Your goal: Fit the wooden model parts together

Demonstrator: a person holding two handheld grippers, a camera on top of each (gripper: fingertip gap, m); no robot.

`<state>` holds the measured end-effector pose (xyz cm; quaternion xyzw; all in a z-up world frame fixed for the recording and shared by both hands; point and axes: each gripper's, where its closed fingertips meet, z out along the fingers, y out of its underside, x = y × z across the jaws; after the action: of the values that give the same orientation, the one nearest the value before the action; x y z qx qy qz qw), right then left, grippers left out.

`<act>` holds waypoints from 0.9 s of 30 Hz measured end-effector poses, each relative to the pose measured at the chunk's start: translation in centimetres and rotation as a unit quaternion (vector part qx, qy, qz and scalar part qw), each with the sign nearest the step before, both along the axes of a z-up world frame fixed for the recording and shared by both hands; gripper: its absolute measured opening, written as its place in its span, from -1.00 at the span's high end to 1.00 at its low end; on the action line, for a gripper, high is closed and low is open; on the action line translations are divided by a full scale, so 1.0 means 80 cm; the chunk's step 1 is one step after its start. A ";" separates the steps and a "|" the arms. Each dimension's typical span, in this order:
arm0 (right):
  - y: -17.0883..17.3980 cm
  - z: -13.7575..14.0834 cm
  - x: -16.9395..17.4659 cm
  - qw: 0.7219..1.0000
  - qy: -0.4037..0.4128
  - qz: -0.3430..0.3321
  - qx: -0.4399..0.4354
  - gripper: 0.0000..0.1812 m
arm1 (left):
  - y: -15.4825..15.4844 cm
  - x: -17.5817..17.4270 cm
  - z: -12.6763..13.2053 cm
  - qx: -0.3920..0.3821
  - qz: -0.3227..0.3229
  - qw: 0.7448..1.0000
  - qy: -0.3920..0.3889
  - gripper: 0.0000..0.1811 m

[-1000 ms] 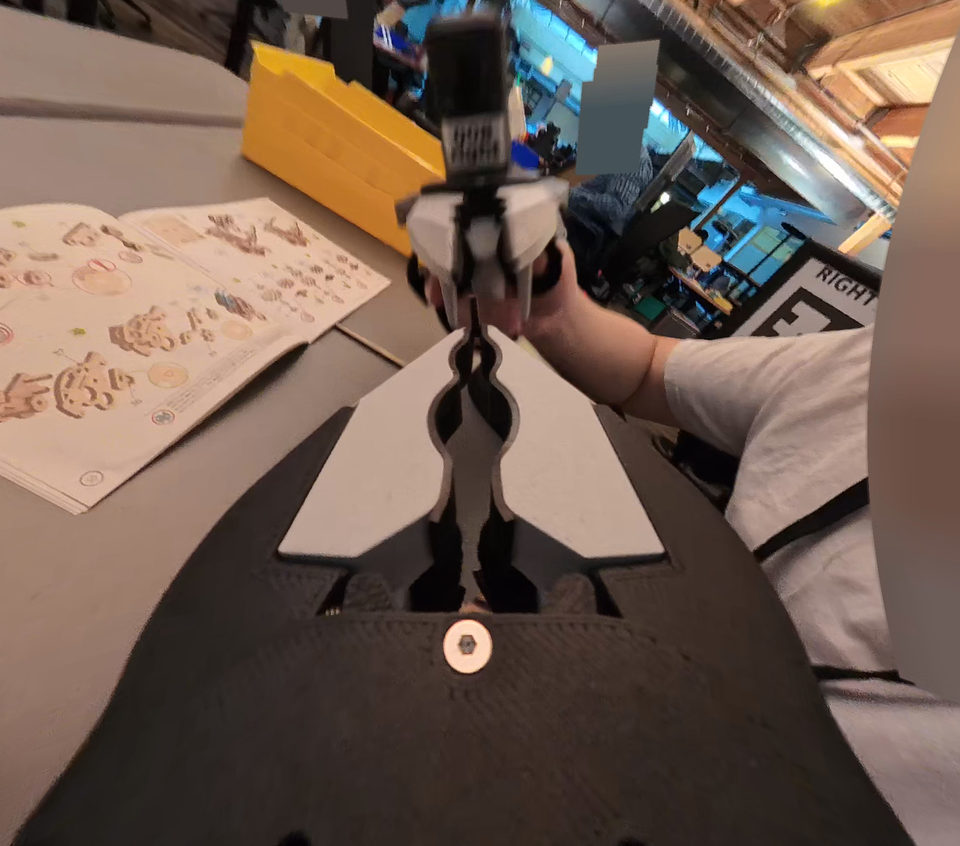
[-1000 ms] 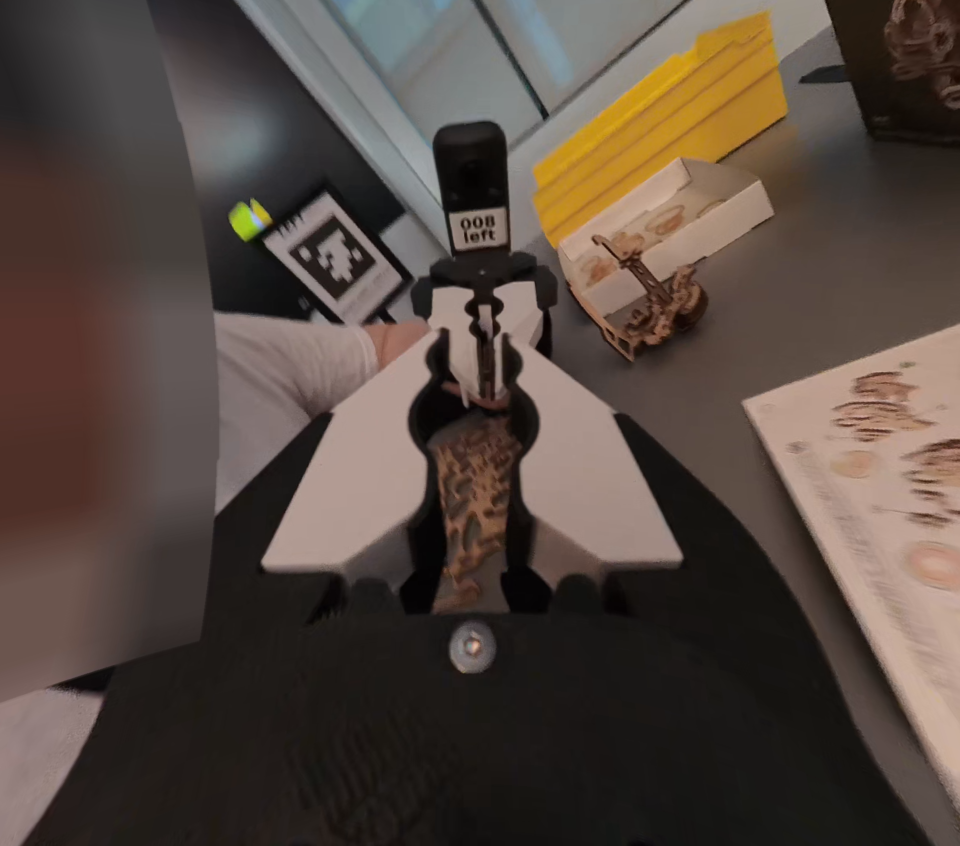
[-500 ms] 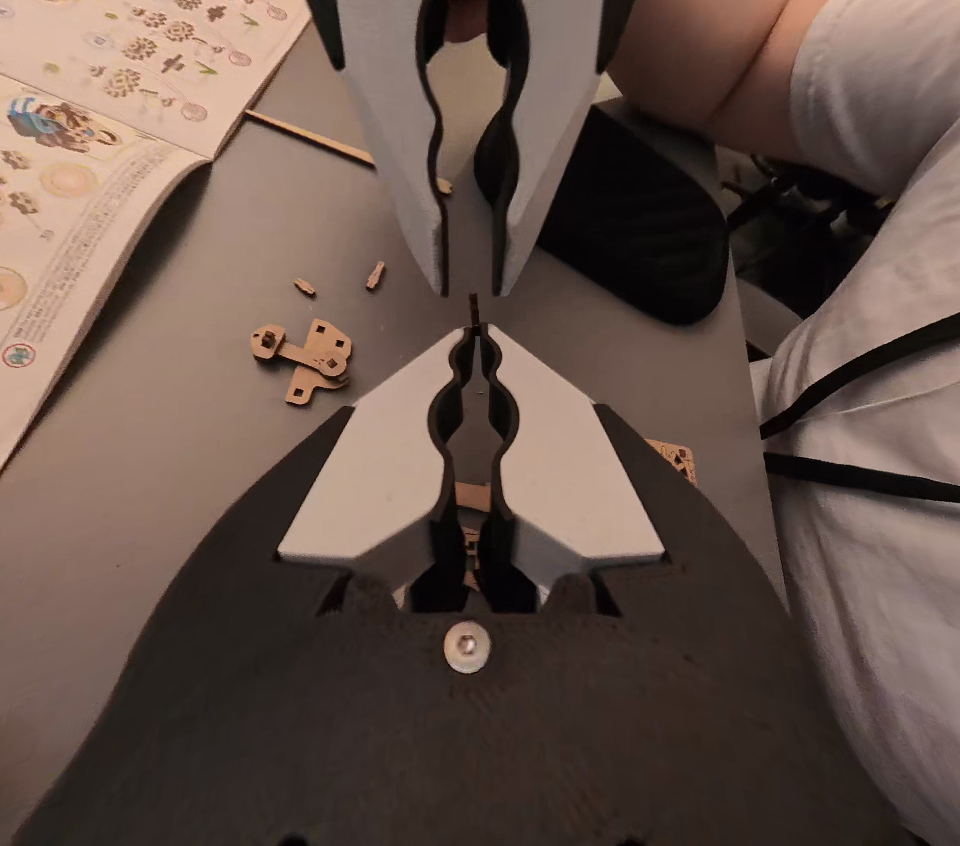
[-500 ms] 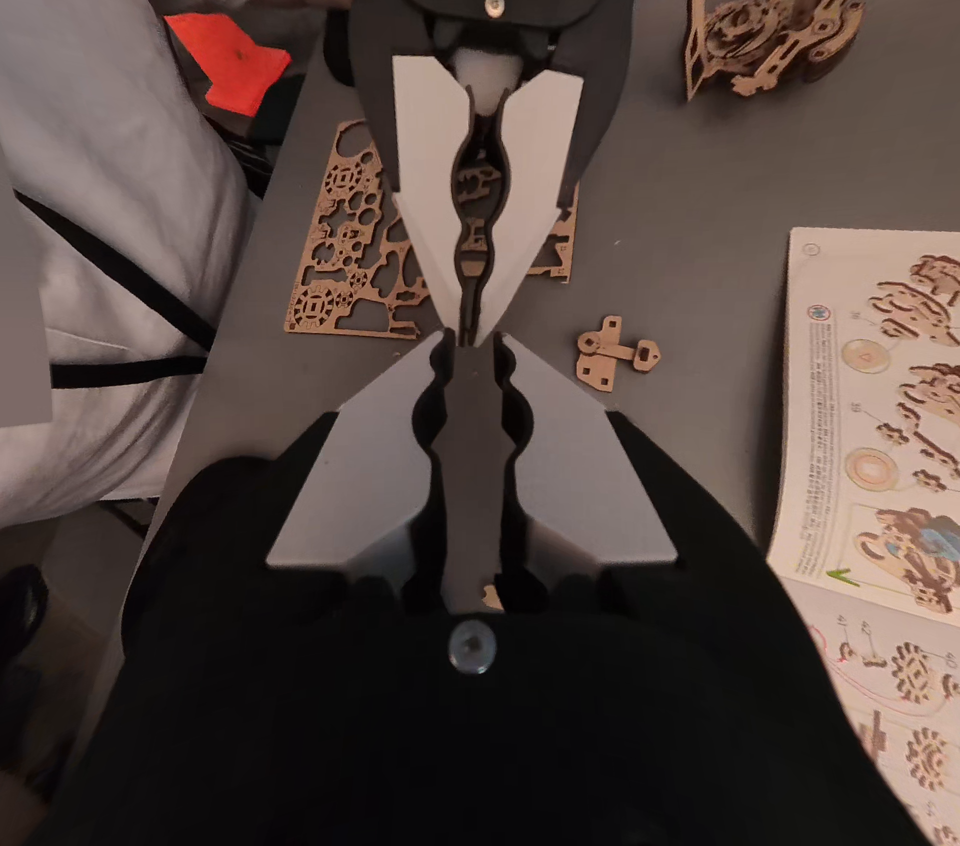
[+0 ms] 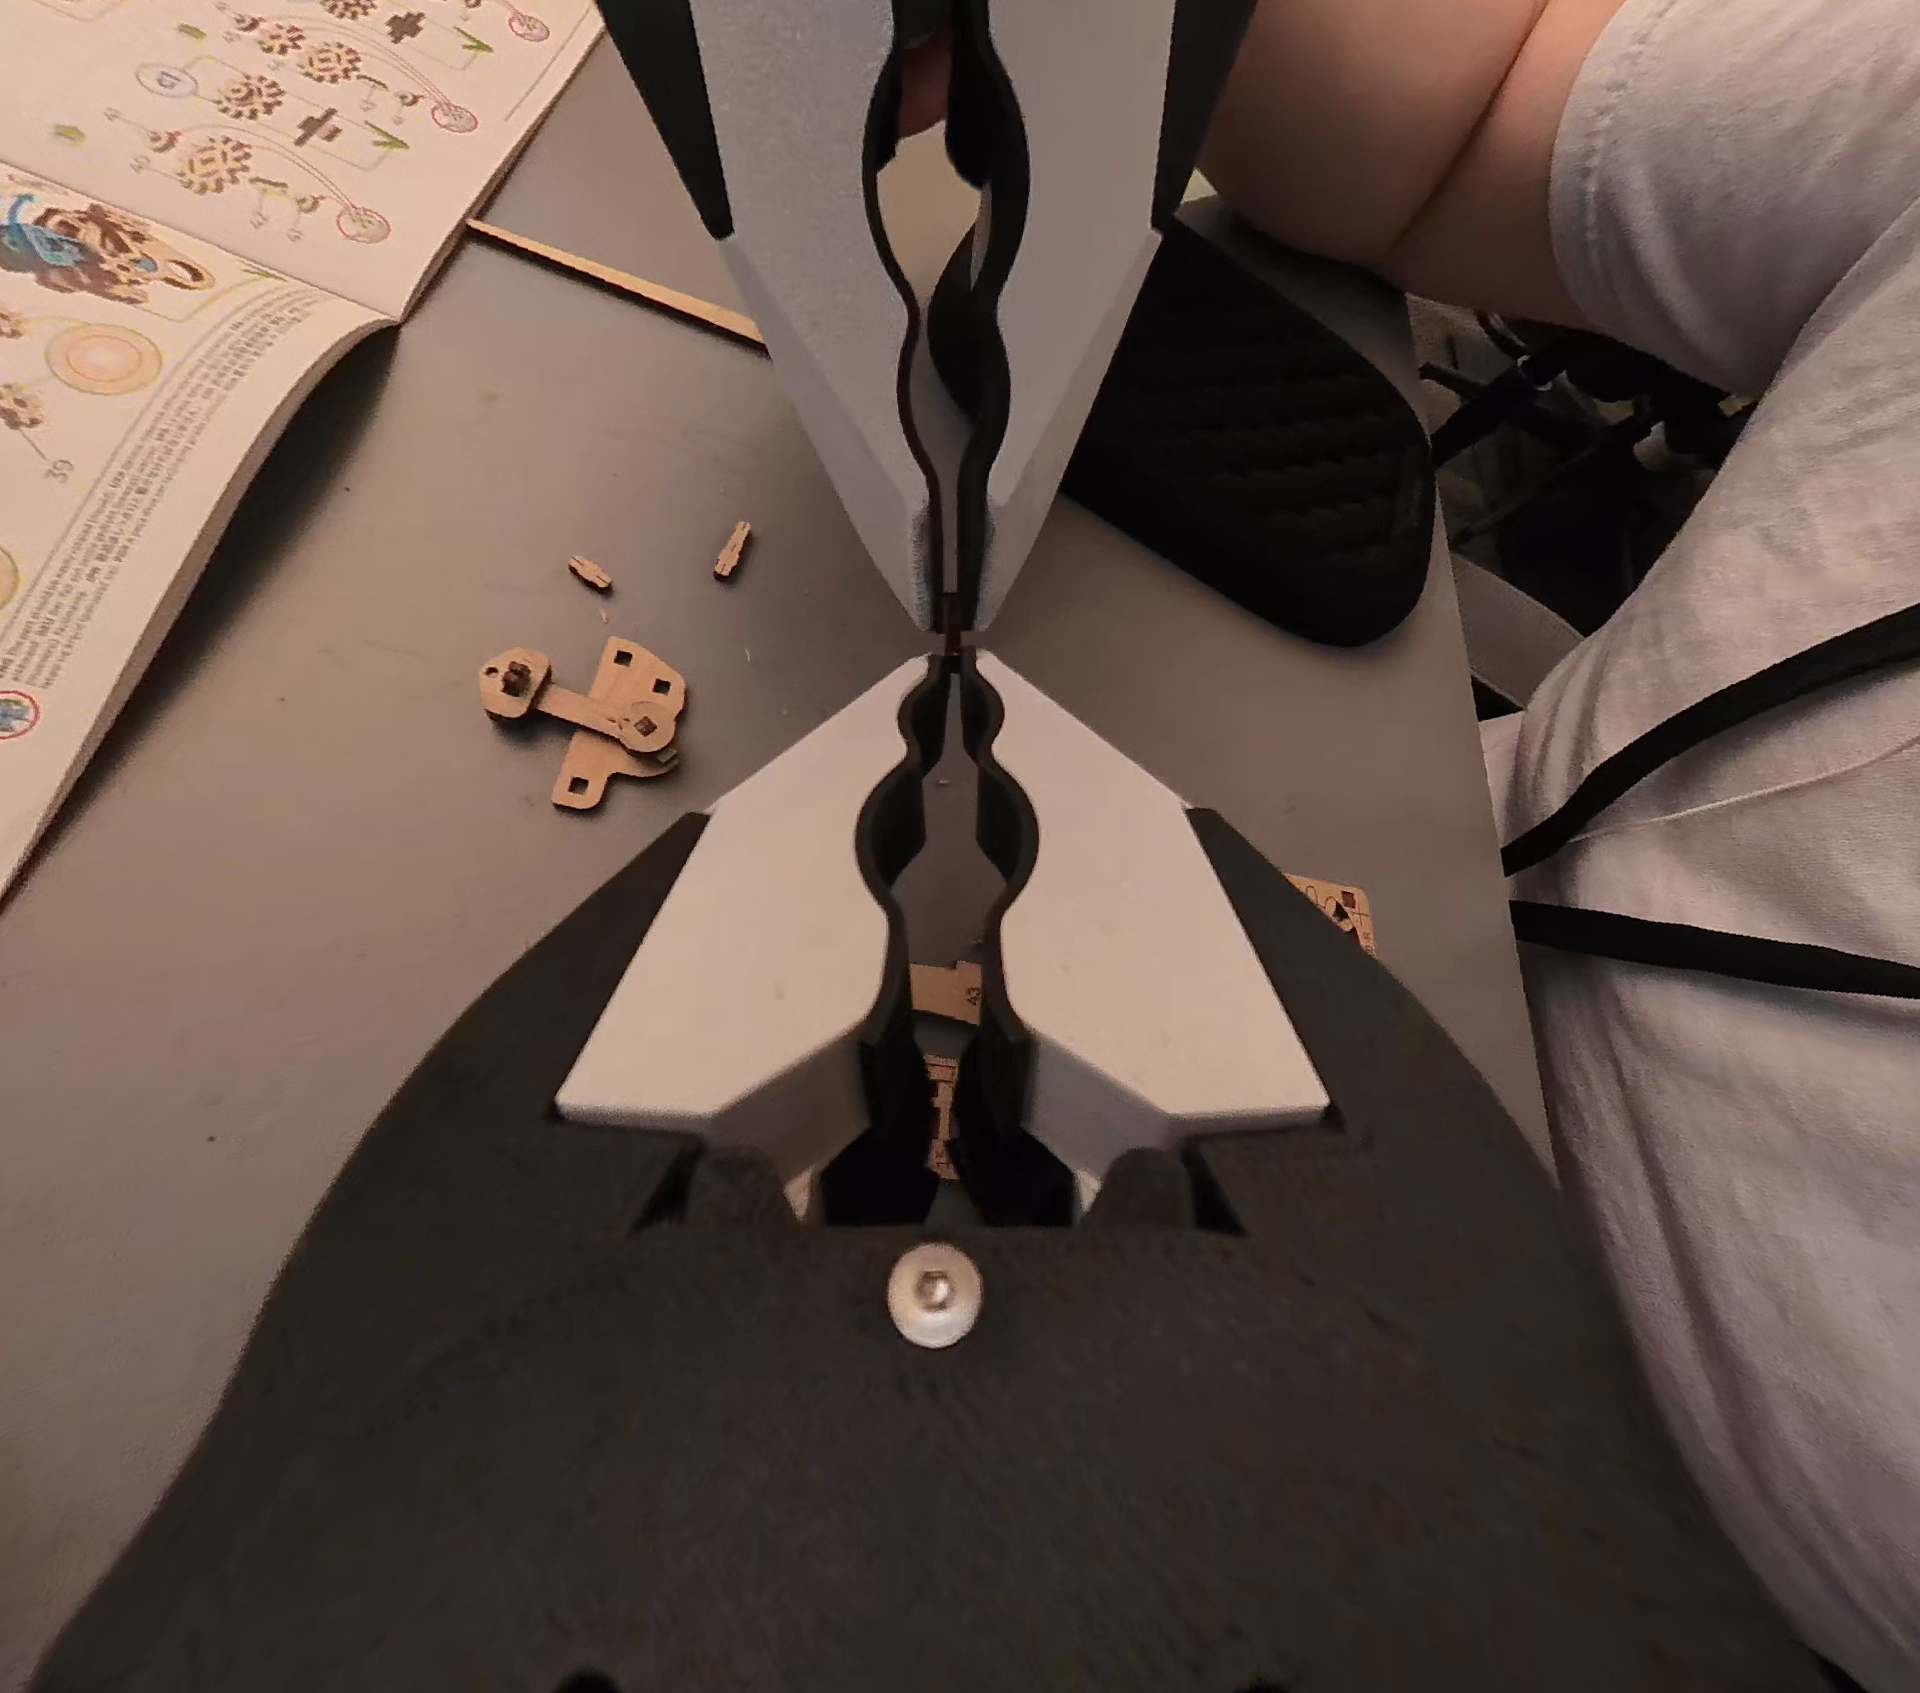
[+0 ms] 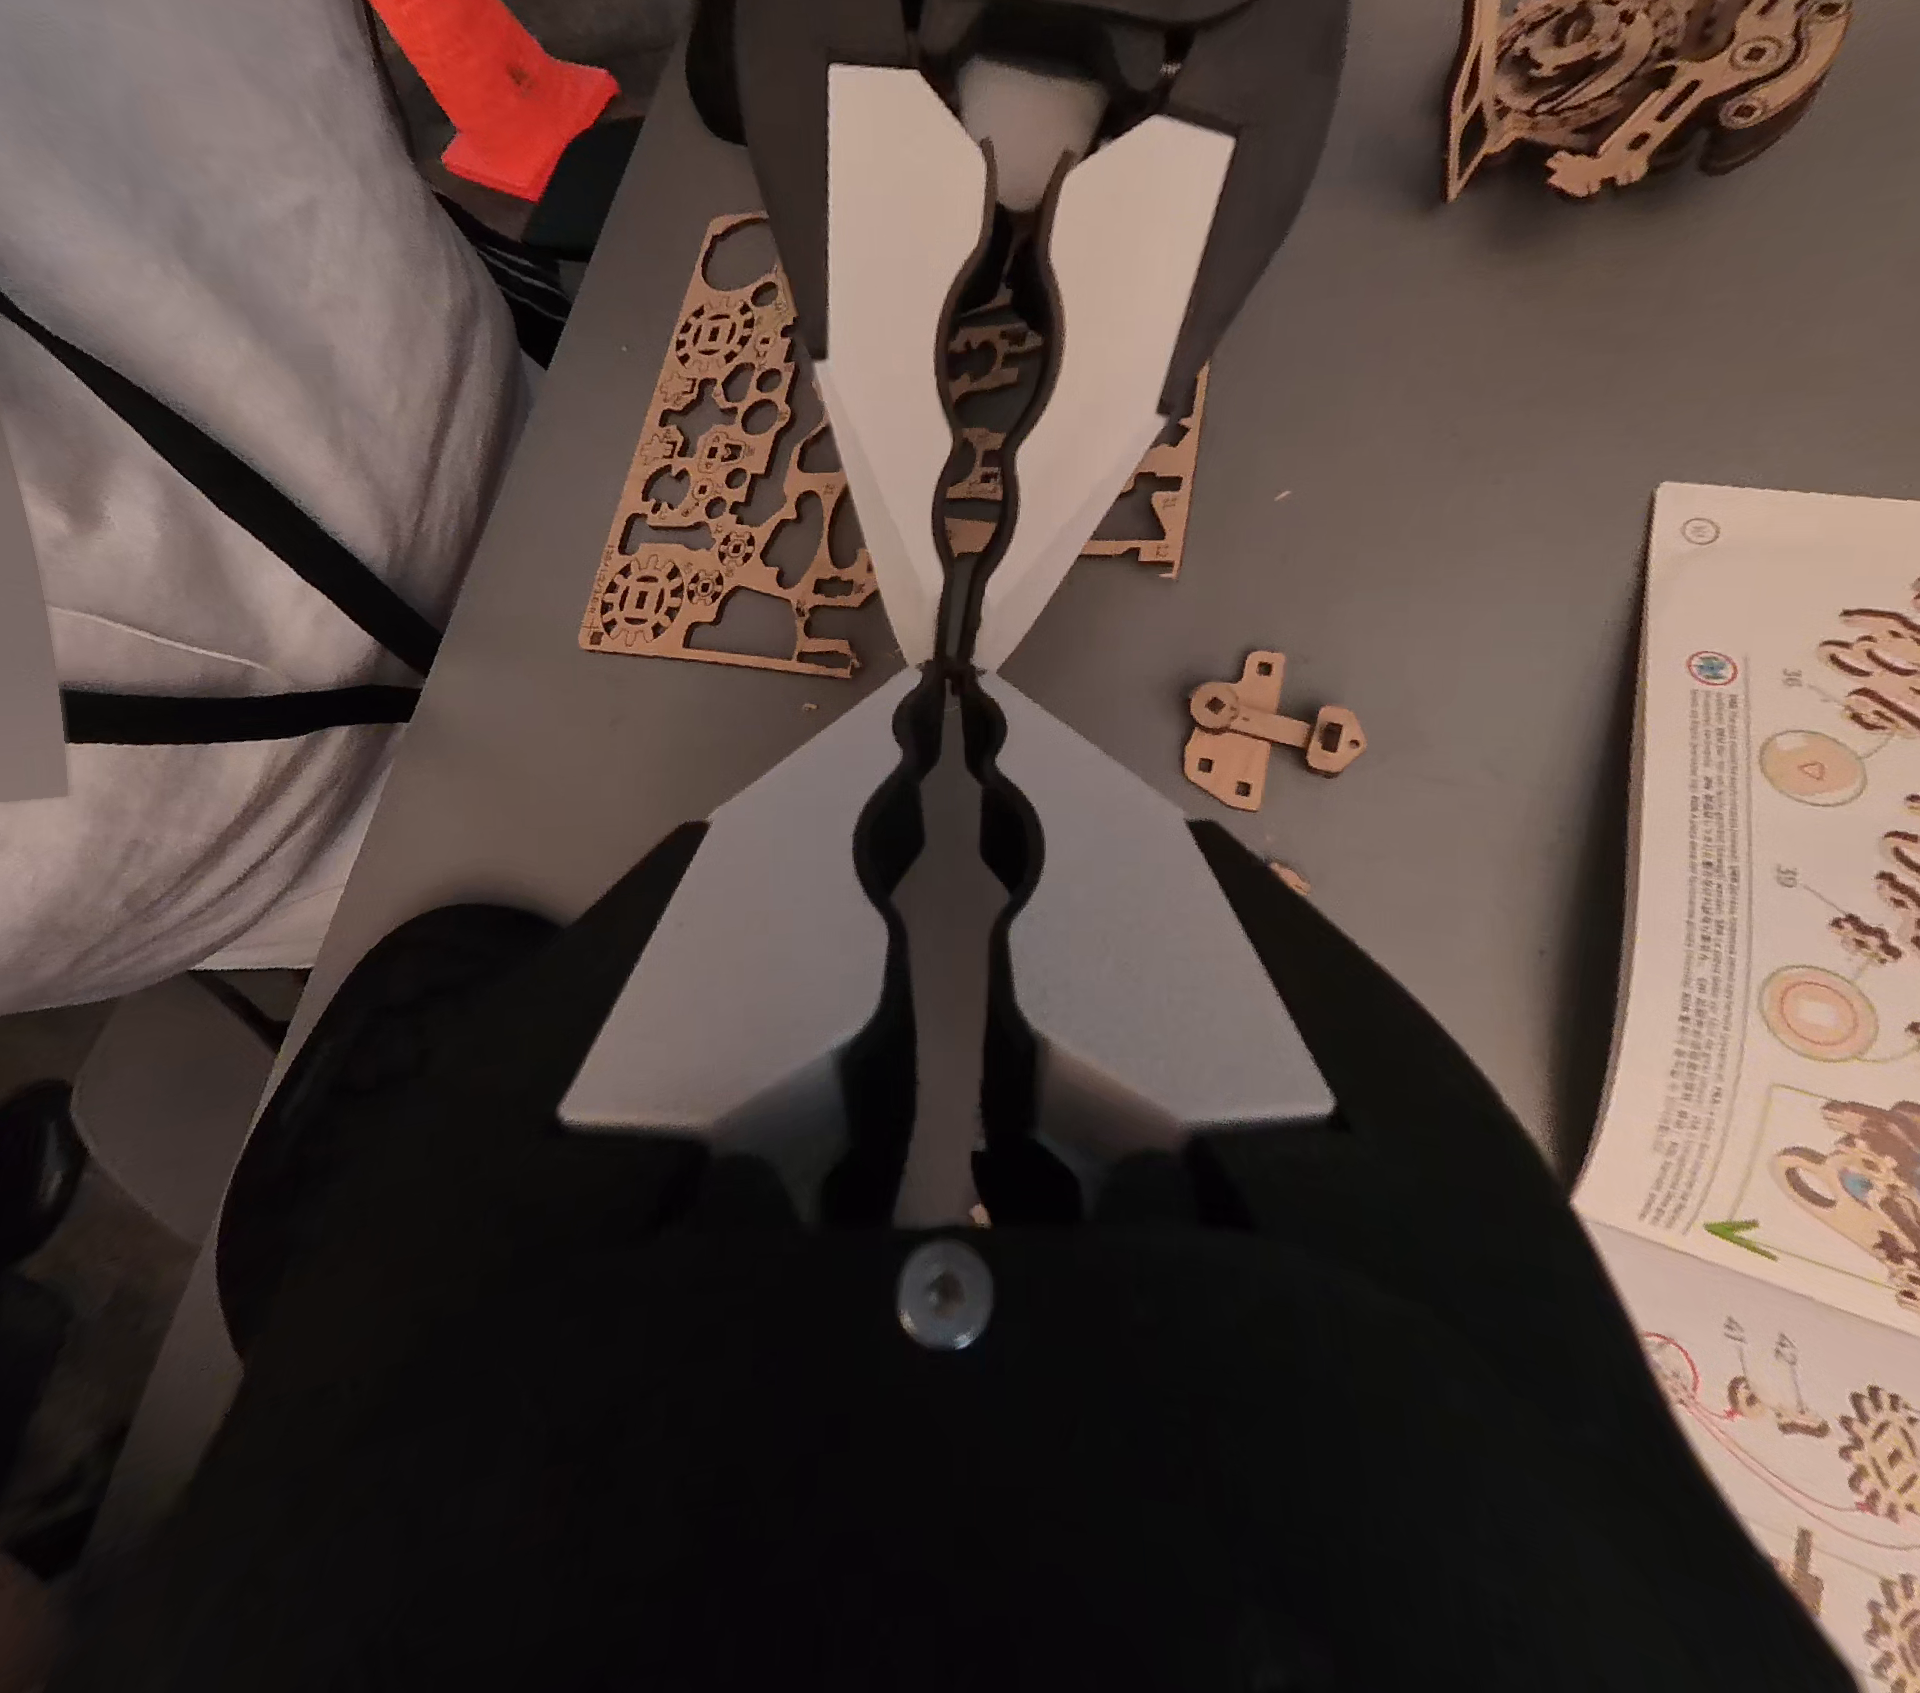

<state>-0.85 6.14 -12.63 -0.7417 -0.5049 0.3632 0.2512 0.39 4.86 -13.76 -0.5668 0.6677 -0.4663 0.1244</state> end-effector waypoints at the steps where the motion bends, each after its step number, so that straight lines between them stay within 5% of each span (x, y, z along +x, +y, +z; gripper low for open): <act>1: 0.001 0.001 -0.001 1.000 0.006 -0.004 -0.002 0.99 | 0.001 0.000 0.000 0.001 0.001 1.000 -0.002 1.00; 14: 0.007 0.007 0.007 0.999 0.023 -0.025 0.013 1.00 | 0.008 0.005 -0.002 -0.003 0.014 1.000 -0.020 0.97; 27: 0.050 0.025 0.114 0.981 0.003 -0.170 0.089 1.00 | 0.082 0.004 -0.030 0.226 0.084 0.970 -0.032 0.75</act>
<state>8.28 10.12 -10.63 -0.7904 -0.4004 0.2714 0.3759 0.67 11.42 -16.13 -0.5628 0.7015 -0.3089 0.3092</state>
